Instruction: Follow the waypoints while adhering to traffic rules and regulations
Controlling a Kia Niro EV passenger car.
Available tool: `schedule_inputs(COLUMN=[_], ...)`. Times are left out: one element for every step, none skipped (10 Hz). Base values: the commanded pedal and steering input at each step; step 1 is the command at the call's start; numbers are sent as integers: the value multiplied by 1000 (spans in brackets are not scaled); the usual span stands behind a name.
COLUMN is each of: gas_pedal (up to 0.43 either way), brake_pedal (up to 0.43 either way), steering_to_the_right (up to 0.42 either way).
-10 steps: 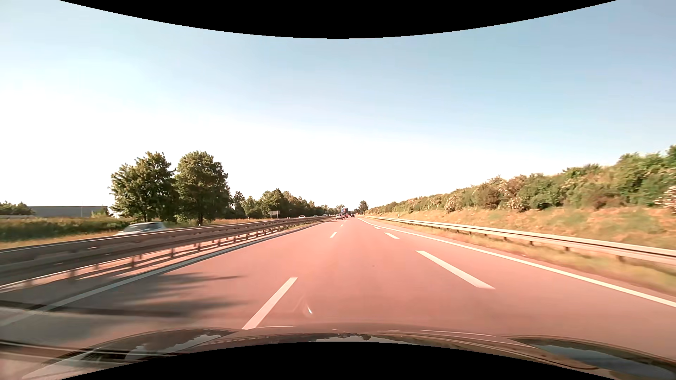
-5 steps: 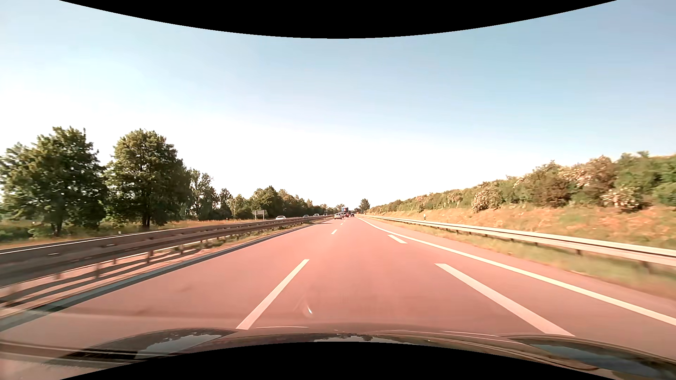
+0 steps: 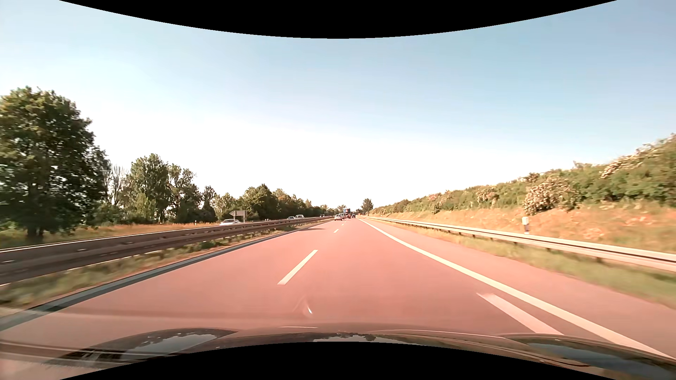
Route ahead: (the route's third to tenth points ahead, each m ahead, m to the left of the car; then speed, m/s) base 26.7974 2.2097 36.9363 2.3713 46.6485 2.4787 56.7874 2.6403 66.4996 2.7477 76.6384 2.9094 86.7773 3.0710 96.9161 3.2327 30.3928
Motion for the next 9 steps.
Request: schedule_inputs(gas_pedal=[319, 319, 319, 319, 319, 319, 319, 319, 319], brake_pedal=[6, 6, 6, 6, 6, 6, 6, 6, 6], steering_to_the_right=[-6, -6, -6, -6, -6, -4, -3, -2, -1])
